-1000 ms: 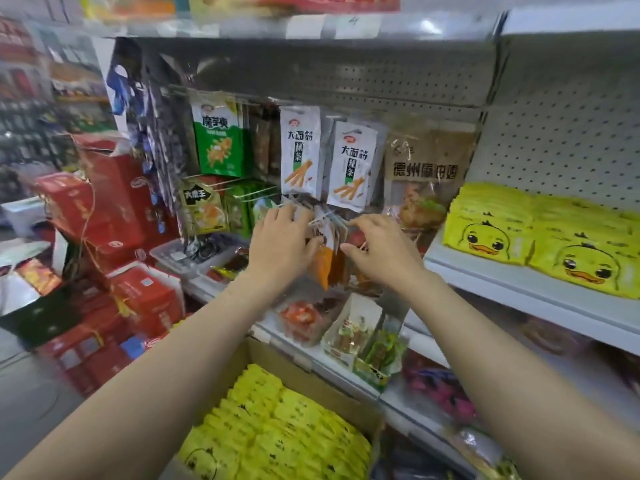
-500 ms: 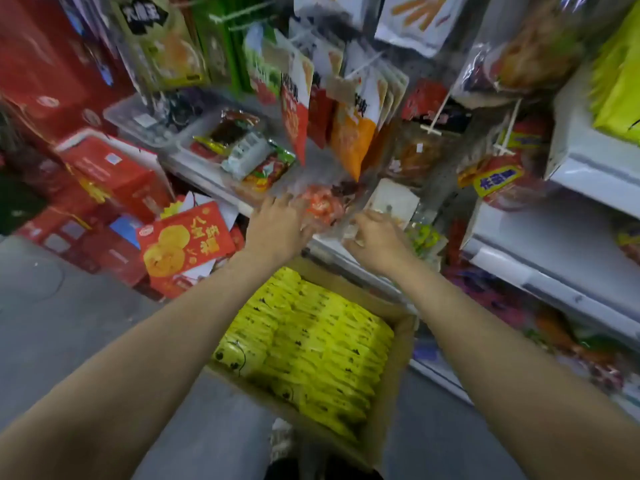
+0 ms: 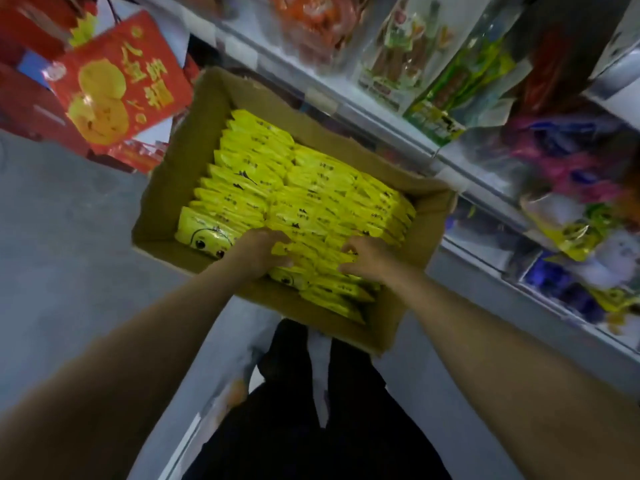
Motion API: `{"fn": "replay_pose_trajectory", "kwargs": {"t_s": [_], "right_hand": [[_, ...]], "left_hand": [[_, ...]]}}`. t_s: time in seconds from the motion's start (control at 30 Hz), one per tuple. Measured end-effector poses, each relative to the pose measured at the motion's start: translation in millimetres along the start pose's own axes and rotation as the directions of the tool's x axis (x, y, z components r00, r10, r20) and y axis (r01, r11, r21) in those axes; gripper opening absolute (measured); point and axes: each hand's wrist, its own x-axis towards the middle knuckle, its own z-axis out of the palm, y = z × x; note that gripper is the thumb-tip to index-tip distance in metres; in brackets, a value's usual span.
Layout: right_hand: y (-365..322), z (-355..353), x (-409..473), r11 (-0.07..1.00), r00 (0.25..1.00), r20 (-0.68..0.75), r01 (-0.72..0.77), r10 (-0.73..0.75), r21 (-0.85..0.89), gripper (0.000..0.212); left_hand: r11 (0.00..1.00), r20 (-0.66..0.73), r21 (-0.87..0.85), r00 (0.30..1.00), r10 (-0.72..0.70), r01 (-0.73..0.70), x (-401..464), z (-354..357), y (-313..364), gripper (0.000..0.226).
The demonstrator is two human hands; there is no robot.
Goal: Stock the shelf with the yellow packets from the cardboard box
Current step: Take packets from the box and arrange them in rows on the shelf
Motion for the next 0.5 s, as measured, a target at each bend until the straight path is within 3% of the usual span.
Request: {"fn": "replay_pose_trajectory", "kwargs": {"t_s": [0.13,0.27,0.5], "right_hand": [[16.0,35.6,15.4,0.995,0.993,0.116,-0.027,0.016,0.098,0.052],[23.4,48.7,21.8,0.988,0.995,0.096,-0.019,0.004,0.151,0.047],[22.9,67.7,17.9,0.996,0.997,0.072,0.032,-0.026,-0.084,0.064]], "left_hand": [[0.999,0.077,0.013,0.996,-0.036,0.035,13.8,28.0,-19.9,0.059],[0.999,0.084,0.006,0.996,-0.032,0.032,26.4,36.1,-28.2,0.06],[0.999,0.101,0.053,0.995,0.003,-0.008,33.6,34.8,-37.8,0.054]]}}
